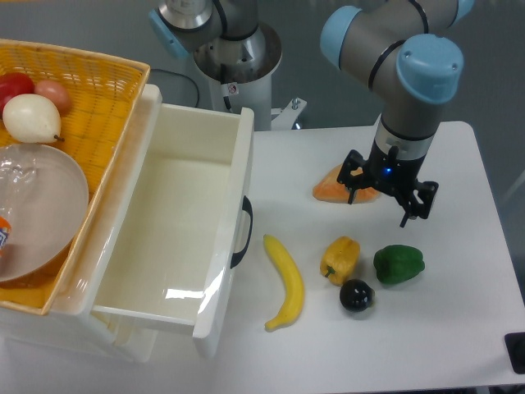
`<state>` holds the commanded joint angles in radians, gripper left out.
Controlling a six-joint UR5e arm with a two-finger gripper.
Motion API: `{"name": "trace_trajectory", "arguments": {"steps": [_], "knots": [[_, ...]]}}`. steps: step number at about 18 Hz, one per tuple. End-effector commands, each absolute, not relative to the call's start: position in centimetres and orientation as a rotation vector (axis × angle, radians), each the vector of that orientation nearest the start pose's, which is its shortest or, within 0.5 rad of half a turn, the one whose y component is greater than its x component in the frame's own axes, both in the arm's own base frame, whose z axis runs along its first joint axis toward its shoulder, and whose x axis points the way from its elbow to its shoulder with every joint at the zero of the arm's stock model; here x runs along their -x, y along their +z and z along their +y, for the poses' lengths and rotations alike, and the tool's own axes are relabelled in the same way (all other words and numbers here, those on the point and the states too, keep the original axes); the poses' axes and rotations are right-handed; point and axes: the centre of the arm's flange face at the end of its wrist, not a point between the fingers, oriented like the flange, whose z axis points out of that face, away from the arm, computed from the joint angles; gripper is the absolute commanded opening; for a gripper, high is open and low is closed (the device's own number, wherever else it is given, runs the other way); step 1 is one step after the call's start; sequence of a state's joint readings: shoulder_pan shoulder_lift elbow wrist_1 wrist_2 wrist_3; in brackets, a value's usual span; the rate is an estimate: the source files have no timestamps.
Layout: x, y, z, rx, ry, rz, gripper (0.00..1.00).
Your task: Slide open the top white drawer
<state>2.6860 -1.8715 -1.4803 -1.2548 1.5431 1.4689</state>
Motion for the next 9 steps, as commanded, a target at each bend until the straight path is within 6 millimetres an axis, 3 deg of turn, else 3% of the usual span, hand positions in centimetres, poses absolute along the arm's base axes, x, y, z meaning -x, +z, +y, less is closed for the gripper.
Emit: {"name": "trace_trajectory", "arguments": {"steps": [3, 9], "knots": [[49.19, 40.14, 40.01, 2.986, 0.164, 0.815, 1.0], [48.78, 40.04, 40.05, 2.982, 0.156, 0.822, 1.0]]}}
